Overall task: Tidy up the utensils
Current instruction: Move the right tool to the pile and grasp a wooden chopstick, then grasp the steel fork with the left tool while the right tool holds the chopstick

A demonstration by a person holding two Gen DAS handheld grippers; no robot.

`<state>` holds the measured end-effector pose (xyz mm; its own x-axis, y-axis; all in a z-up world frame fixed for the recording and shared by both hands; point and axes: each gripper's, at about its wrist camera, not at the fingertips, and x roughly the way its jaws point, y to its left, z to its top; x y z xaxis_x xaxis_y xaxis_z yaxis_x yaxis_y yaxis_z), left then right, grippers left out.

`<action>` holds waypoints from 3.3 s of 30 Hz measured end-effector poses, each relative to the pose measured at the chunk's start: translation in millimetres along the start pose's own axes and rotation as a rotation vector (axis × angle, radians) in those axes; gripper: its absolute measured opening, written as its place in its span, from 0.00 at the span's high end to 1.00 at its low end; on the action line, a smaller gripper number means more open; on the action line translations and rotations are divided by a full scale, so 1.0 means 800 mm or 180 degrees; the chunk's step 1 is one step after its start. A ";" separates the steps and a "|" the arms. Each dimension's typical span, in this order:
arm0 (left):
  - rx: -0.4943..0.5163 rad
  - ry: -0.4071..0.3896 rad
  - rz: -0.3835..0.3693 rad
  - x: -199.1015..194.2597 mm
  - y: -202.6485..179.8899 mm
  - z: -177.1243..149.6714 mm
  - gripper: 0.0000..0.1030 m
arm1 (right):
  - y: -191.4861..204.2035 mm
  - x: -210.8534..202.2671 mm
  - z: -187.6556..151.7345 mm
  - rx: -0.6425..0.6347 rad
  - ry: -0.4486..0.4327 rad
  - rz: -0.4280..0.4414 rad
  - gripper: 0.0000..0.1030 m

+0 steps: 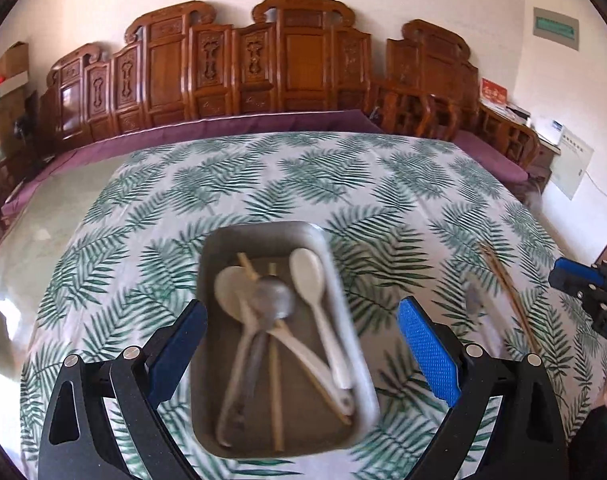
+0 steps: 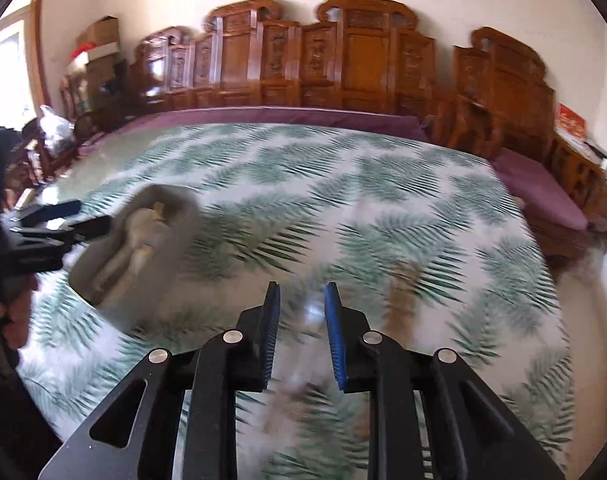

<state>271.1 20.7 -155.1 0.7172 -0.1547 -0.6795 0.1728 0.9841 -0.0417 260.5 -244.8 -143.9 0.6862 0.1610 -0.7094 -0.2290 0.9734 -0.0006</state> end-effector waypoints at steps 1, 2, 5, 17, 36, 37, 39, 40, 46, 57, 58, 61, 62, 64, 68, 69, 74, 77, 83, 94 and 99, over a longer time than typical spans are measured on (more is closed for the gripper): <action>0.0007 -0.0003 -0.0020 0.000 -0.005 -0.001 0.10 | -0.011 0.001 -0.005 0.0015 0.0018 -0.0046 0.76; 0.0021 -0.0005 -0.0042 0.000 -0.013 -0.002 0.10 | -0.026 0.003 -0.011 0.0036 0.0043 -0.0092 0.76; 0.0076 0.0015 -0.0087 0.002 -0.031 -0.006 0.10 | -0.053 0.018 -0.024 0.0098 0.0140 -0.0154 0.76; 0.0383 0.0173 -0.0225 0.020 -0.094 -0.025 0.10 | -0.076 0.102 -0.055 0.0073 0.0576 -0.0245 0.76; 0.0562 0.0456 -0.0248 0.060 -0.148 -0.049 0.10 | -0.098 0.120 -0.052 0.0163 0.0691 -0.0323 0.94; 0.0551 0.0470 -0.0244 0.062 -0.150 -0.048 0.10 | -0.101 0.119 -0.053 0.0187 0.0692 -0.0309 0.94; 0.0526 0.0504 -0.0253 0.070 -0.157 -0.045 0.10 | -0.105 0.117 -0.054 0.0226 0.0687 -0.0280 0.94; 0.0520 0.0523 -0.0266 0.074 -0.161 -0.043 0.10 | -0.106 0.117 -0.055 0.0235 0.0684 -0.0276 0.94; 0.0528 0.0593 -0.0348 0.099 -0.182 -0.034 0.20 | -0.114 0.114 -0.059 0.0266 0.0653 -0.0222 0.94; 0.0200 0.0745 -0.0567 0.153 -0.195 -0.014 0.50 | -0.119 0.108 -0.064 0.0266 0.0628 -0.0122 0.94; 0.0188 0.0746 -0.0575 0.156 -0.196 -0.014 0.51 | -0.120 0.108 -0.064 0.0278 0.0627 -0.0103 0.94; 0.0221 0.0730 -0.0552 0.160 -0.201 -0.016 0.52 | -0.124 0.107 -0.064 0.0338 0.0625 -0.0049 0.94; 0.0246 0.0714 -0.0528 0.160 -0.203 -0.016 0.54 | -0.125 0.107 -0.064 0.0349 0.0625 -0.0037 0.94; 0.0281 0.0694 -0.0511 0.160 -0.206 -0.016 0.62 | -0.125 0.108 -0.064 0.0347 0.0626 -0.0033 0.94; 0.0328 0.0712 -0.0538 0.158 -0.210 -0.018 0.84 | -0.124 0.108 -0.063 0.0353 0.0628 -0.0008 0.94; 0.0349 0.0717 -0.0524 0.157 -0.211 -0.019 0.85 | -0.124 0.108 -0.063 0.0352 0.0629 -0.0006 0.94; 0.0349 0.0669 -0.0546 0.143 -0.207 -0.016 0.98 | -0.118 0.106 -0.060 0.0355 0.0610 0.0041 0.94; 0.0347 0.0638 -0.0535 0.129 -0.202 -0.012 0.98 | -0.114 0.103 -0.058 0.0350 0.0584 0.0055 0.94; 0.0378 0.0527 -0.0465 0.098 -0.186 0.003 0.98 | -0.100 0.086 -0.049 0.0359 0.0456 0.0102 0.94; 0.0326 0.0368 -0.0262 0.056 -0.129 0.028 0.98 | -0.047 0.065 -0.034 0.0129 0.0317 0.0216 0.94; 0.0320 0.0318 -0.0166 0.043 -0.103 0.031 0.98 | -0.017 0.053 -0.030 0.0007 0.0252 0.0335 0.94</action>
<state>298.6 -68.1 -157.0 0.6355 -0.1909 -0.7481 0.2784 0.9604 -0.0085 276.0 -255.3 -190.6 0.6017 0.2489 -0.7590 -0.2953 0.9522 0.0783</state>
